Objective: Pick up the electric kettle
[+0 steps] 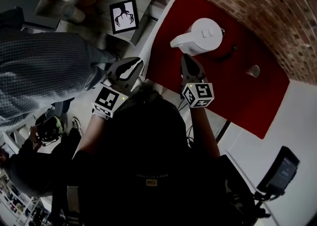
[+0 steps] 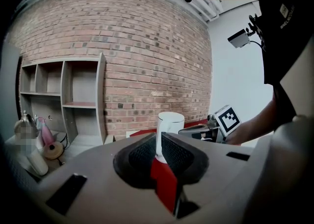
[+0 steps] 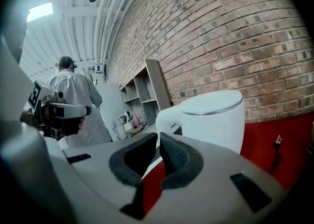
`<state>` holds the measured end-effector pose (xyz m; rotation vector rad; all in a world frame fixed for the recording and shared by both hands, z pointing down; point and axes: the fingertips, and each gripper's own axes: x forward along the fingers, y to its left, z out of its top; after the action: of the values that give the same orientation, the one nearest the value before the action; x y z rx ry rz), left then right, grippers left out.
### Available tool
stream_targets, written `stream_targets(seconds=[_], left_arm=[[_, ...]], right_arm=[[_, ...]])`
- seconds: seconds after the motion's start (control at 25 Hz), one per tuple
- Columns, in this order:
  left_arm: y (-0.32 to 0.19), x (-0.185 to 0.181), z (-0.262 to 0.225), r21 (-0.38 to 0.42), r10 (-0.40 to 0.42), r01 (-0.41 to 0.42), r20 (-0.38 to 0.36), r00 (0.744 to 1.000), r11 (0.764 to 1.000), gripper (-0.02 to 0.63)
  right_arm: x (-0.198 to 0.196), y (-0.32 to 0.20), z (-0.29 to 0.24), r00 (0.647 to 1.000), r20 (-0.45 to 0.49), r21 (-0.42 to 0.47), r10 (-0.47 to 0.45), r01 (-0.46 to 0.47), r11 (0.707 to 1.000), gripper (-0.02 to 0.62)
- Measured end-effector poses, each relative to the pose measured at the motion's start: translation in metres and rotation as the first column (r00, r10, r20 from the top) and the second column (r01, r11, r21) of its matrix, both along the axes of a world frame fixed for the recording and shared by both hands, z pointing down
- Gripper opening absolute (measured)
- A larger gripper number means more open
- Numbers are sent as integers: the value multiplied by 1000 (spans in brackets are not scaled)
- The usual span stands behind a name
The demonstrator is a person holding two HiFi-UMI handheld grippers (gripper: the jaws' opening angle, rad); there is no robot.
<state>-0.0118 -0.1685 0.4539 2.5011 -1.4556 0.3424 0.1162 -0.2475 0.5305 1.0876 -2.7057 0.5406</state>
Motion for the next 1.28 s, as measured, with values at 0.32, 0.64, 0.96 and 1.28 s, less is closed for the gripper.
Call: stream_targets(seconds=[0.32,0.64,0.96,1.28], left_arm=[[6,-8,7,-25,1,-1,17,1000,1000,28],[15,-26,10,-46,-48,50,34,998,998,28],[28,-46,14,-54,-116,118,52,992,992,28],[47,-65,17,-53,-193,197,79,978,979,28]], right_arm=[[-11,-9,24,1000,-3,-24,16,-16,1000,125],[-21,-21,45,999,-18,-31,30,-31,999,199],[-36,-33,55,999,11,0,37,-37,999,235],[-46,-48,64,999,4,32,52,-52,998,272]])
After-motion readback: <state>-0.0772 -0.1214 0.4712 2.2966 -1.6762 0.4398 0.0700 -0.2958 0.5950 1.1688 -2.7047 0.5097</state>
